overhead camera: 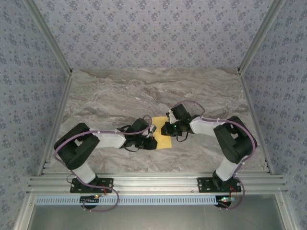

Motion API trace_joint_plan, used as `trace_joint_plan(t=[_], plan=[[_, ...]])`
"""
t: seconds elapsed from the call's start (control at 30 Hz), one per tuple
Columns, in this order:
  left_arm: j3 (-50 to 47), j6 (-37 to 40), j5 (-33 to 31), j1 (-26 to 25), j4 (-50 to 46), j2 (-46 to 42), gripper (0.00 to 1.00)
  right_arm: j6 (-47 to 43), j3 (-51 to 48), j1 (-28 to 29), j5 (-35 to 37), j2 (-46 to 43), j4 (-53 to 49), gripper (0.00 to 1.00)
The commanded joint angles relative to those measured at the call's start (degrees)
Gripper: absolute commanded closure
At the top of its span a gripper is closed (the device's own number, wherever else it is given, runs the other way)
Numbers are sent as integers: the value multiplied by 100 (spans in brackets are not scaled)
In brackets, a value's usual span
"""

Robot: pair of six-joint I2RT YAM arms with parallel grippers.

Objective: Fold a paper plane with a square sheet of paper (fold left side to right side)
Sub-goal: Fold the triangle a second time at the center of the table.

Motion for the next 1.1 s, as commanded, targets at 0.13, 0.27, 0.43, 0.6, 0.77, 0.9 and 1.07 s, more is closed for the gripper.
trace_joint_plan(t=[0.13, 0.27, 0.43, 0.6, 0.77, 0.9, 1.07], plan=[[-49, 65, -496, -217, -373, 199, 91, 34, -573, 266, -144, -716, 94, 95], [-53, 65, -583, -238, -433, 174, 92, 202, -647, 538, -178, -609, 366, 95], [-36, 66, -607, -253, -464, 153, 92, 308, -583, 612, -170, -367, 588, 95], [-35, 68, -629, -255, -472, 170, 92, 291, -436, 672, -193, -95, 545, 95], [-27, 49, -685, -255, -516, 171, 92, 263, -426, 699, -132, 30, 485, 95], [-26, 48, -727, -255, -593, 171, 93, 108, -306, 691, 25, 163, 242, 95], [-73, 25, -753, -256, -604, 205, 93, -124, -128, 645, 224, 356, -193, 95]])
